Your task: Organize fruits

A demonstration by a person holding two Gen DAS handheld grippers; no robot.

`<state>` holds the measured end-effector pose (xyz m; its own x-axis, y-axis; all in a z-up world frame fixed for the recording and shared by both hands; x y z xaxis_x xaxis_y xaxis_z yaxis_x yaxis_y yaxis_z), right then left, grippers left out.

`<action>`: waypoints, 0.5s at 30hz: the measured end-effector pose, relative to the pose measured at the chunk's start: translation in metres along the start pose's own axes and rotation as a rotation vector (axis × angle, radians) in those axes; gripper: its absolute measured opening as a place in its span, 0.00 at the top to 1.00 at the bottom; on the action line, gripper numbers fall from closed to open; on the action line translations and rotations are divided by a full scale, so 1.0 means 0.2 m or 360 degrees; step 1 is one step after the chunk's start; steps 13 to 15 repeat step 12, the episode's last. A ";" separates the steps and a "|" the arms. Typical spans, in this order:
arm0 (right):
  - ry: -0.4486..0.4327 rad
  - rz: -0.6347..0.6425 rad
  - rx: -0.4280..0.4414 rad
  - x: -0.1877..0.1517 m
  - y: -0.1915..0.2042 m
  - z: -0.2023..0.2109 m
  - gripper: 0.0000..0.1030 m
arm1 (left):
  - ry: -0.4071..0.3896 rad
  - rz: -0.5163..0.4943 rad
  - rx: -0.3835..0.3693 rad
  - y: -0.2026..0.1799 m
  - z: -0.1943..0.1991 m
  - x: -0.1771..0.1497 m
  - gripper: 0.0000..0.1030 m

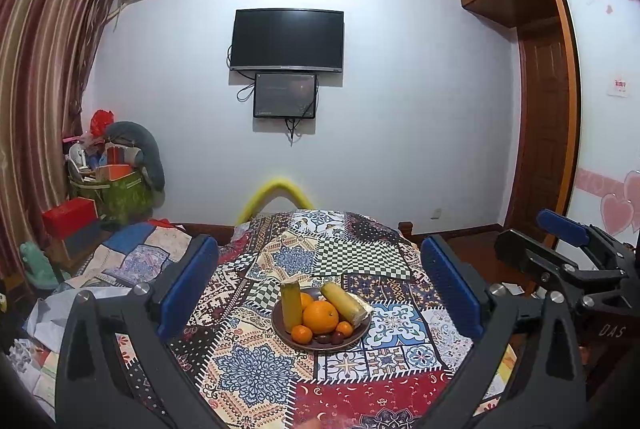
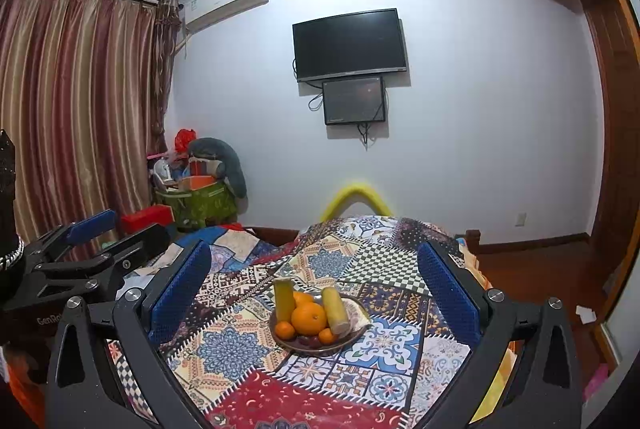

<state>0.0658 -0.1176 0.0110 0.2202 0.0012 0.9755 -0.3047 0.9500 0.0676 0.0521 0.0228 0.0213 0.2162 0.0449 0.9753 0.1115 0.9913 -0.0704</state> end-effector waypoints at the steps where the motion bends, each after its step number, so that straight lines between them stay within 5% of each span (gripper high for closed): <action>1: 0.0001 -0.0001 -0.0002 0.00 0.00 0.00 0.00 | 0.0001 -0.0001 -0.0001 0.00 0.00 0.00 0.01; 15: 0.0004 0.0003 -0.0005 0.01 -0.01 0.00 0.00 | 0.0000 -0.0023 -0.0014 -0.02 0.00 -0.01 0.01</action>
Point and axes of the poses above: each gripper's, at about its wrist camera, not at the fingertips, and z roughly against the way its jaws point, y to its left, x to its top, the point moved 1 cm from there along -z, roughly the way its jaws point, and after that the axes turned 8 degrees about -x, right-handed, at the moved point
